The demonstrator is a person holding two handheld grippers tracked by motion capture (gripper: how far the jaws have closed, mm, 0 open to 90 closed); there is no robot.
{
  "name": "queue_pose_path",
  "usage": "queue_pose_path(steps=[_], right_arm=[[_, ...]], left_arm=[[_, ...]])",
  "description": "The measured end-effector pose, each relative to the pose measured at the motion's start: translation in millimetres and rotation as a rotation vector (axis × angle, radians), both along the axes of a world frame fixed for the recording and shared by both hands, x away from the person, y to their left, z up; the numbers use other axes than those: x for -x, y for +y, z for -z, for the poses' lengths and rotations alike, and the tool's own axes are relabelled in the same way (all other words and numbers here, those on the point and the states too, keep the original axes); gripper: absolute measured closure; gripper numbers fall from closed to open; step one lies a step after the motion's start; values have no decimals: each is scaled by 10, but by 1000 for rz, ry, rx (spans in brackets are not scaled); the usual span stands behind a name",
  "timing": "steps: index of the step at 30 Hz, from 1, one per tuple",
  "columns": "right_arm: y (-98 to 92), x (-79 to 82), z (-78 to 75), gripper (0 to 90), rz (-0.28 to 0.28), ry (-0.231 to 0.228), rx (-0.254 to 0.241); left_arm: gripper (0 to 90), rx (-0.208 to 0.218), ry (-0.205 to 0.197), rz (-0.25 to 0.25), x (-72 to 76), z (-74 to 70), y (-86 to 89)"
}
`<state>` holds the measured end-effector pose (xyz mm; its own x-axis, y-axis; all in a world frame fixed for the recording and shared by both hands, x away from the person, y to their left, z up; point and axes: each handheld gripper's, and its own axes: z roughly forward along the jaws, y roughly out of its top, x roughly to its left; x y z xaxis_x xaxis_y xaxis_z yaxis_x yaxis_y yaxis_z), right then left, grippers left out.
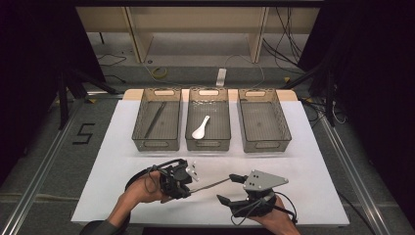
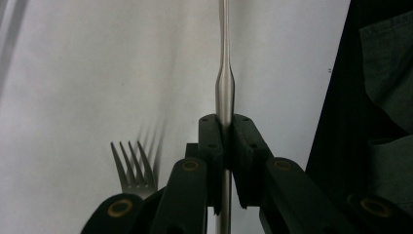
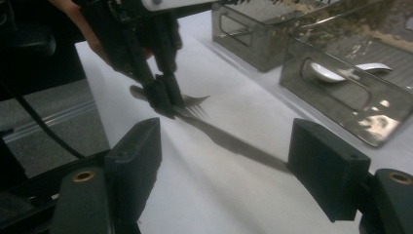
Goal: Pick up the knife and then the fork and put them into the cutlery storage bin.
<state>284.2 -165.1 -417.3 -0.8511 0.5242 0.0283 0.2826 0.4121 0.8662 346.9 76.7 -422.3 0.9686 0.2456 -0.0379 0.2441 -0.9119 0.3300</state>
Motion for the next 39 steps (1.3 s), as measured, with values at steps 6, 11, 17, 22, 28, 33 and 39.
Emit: queue_pose_path(steps=[6,11,17,22,28,33,39], right_arm=[[118,-57,30,326,-38,16,28],[188,-75,70,339,-57,19,61],[265,-48,119,354,-77,-26,125],[319,-27,170,380,-87,-64,199],[357,-30,231,421,-99,-98,271],[373,-33,266,464,-116,-102,310],[405,-19,318,519,-133,-144,368]], left_arm=[[830,-1,-2,25,-9,-7,-94],[830,2,18,48,-29,-14,-165],[830,4,44,65,-35,-31,-236],[830,-2,56,90,-42,-41,-264],[830,-11,73,118,-25,-37,-318],[829,-21,86,124,-36,-11,-328],[829,-23,97,129,-36,-5,-351]])
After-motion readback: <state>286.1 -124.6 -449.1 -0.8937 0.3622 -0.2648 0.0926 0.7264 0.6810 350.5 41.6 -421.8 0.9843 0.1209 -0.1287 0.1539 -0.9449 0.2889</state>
